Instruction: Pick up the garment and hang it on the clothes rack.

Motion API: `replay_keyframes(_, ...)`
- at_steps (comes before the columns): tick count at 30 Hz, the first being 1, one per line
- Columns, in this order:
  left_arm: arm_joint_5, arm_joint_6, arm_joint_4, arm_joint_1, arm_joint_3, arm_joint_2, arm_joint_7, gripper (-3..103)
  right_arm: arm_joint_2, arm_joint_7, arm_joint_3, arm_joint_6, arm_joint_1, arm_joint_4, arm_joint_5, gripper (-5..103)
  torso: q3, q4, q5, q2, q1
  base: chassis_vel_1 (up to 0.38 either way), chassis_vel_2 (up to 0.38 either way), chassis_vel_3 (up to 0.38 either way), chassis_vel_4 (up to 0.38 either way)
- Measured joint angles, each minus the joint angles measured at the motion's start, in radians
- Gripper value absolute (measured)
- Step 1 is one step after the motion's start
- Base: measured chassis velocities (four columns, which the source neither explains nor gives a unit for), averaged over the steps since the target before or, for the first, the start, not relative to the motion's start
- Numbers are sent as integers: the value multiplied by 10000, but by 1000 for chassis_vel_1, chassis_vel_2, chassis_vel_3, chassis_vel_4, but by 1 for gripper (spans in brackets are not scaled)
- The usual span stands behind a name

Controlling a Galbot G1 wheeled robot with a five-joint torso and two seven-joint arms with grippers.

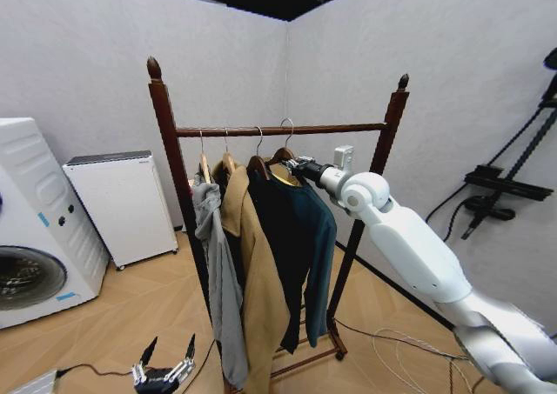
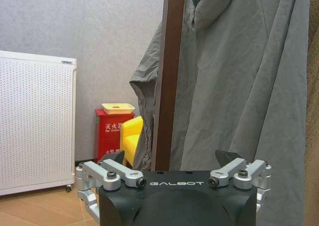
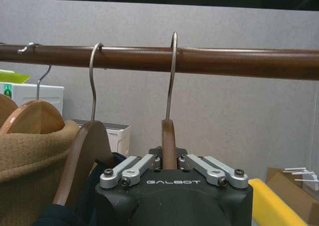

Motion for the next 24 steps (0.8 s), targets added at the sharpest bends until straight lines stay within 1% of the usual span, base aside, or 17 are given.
replay_keyframes(5, 0, 0, 0, 0, 0, 0, 0, 100, 154, 31, -147, -81, 97, -304, -64, 9, -1, -1, 0, 0, 0, 0, 0, 0, 0)
replay_keyframes(7, 0, 0, 0, 0, 0, 0, 0, 100, 152, -10, -125, -83, 45, -302, -130, 8, -1, -1, 0, 1, 0, 0, 0, 0, 0)
replay_keyframes(10, 0, 0, 0, 0, 0, 0, 0, 100, 113, 38, -39, 204, -143, -144, -143, 23, 0, 0, 1, 0, 1, 0, 0, 0, 0)
replay_keyframes(11, 0, 0, 0, 0, 0, 0, 0, 100, 113, 38, -39, 204, -143, -144, -143, 23, 0, 0, 1, 0, 1, 0, 0, 0, 0)
replay_keyframes(13, 0, 0, 0, 0, 0, 0, 0, 100, 9, 120, 252, 264, -408, 284, 55, 33, -1, 2, 0, 0, 1, 0, 0, 0, 0)
replay_keyframes(15, 0, 0, 0, 0, 0, 0, -1, 100, -70, 221, 424, 268, -584, 615, 232, 33, -1, 0, 1, 0, 0, 0, 0, 0, 0)
replay_keyframes(16, 0, 0, 0, 0, 0, 1, 0, 100, -231, 423, 731, 264, -919, 1184, 493, 44, 0, 0, 0, 0, 0, 0, 0, 0, 0)
replay_keyframes(17, 0, 0, 0, 0, 0, 1, 0, 100, -231, 423, 731, 264, -919, 1184, 493, 44, 0, 0, 0, 0, 0, 0, 0, 0, 0)
replay_keyframes(18, 0, 0, 0, 0, 0, 0, 0, 100, -379, 583, 1062, 220, -1306, 1723, 671, 50, -2, -1, 1, 0, 0, 0, 0, 0, 0)
replay_keyframes(19, 0, 0, 0, 0, 0, 0, 0, 100, -517, 757, 1406, 154, -1721, 2198, 772, 50, -2, -1, 0, 1, 0, 0, 0, 0, 0)
replay_keyframes(20, 0, 0, 0, 0, 0, 0, 0, 100, -517, 757, 1406, 154, -1721, 2198, 772, 50, -2, -1, 0, 1, 0, 0, 0, 0, 0)
replay_keyframes(21, 0, 0, 0, 0, -1, 0, -2, 100, -686, 984, 1772, 141, -2247, 2719, 876, 61, -1, -2, 2, 0, 0, 0, 0, 0, 0)
replay_keyframes(22, 0, 0, 0, 0, 0, 1, 1, 100, -816, 1140, 2011, 134, -2644, 3088, 918, 61, -2, -2, 1, 1, 0, 0, 0, 0, 0)
replay_keyframes(23, 0, 1, 0, 1, -1, -1, -1, 100, -947, 1287, 2232, 141, -3106, 3457, 917, 66, -2, -2, 0, 1, 0, 0, 0, 0, 0)
replay_keyframes(24, 0, 1, 0, 1, -1, -1, -1, 100, -947, 1287, 2232, 141, -3106, 3457, 917, 66, -2, -2, 0, 1, 0, 0, 0, 0, 0)
